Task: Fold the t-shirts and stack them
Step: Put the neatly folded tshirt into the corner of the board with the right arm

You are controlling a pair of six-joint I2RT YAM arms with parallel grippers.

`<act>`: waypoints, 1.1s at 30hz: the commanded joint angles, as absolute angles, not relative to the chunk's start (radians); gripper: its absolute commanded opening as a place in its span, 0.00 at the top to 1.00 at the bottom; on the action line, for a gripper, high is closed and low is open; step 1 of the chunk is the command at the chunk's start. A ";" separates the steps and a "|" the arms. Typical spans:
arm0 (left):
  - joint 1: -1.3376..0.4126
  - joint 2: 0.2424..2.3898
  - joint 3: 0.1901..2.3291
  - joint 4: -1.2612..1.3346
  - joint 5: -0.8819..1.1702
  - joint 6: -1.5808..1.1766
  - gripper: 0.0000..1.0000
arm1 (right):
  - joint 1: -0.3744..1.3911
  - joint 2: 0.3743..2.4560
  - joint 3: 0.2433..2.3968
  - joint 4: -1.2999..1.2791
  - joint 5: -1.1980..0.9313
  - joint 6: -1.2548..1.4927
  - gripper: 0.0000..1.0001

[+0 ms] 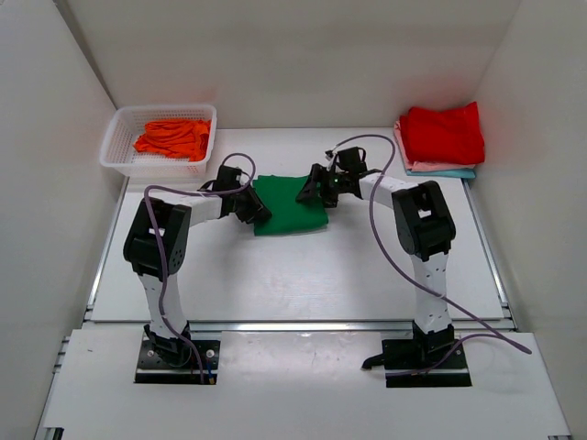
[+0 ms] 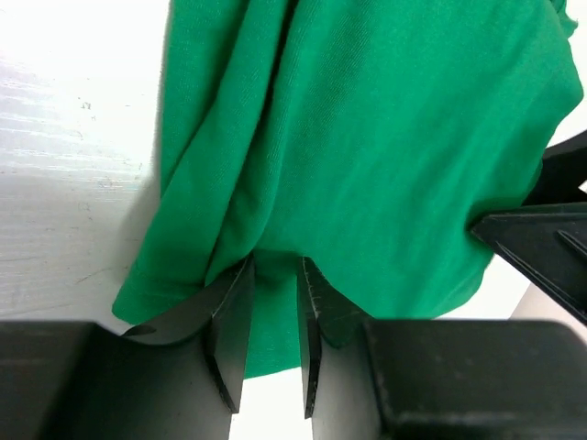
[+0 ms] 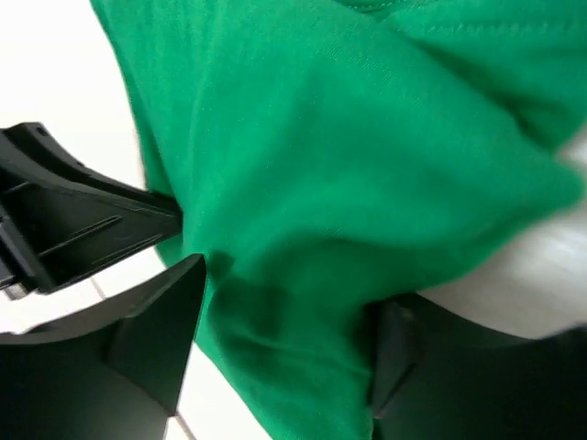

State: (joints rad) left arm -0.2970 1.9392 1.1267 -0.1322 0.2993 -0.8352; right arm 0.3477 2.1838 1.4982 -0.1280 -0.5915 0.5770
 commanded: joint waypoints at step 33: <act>-0.196 1.586 0.960 -0.212 0.307 -0.723 0.62 | 0.042 2.002 1.853 -0.371 -0.104 -0.311 1.00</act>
State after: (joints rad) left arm -0.1955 1.6135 0.9634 -0.2173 0.2882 -0.7486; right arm 0.0963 2.0892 1.8538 -0.4881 -0.1791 -0.2165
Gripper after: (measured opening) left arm 0.377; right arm 0.089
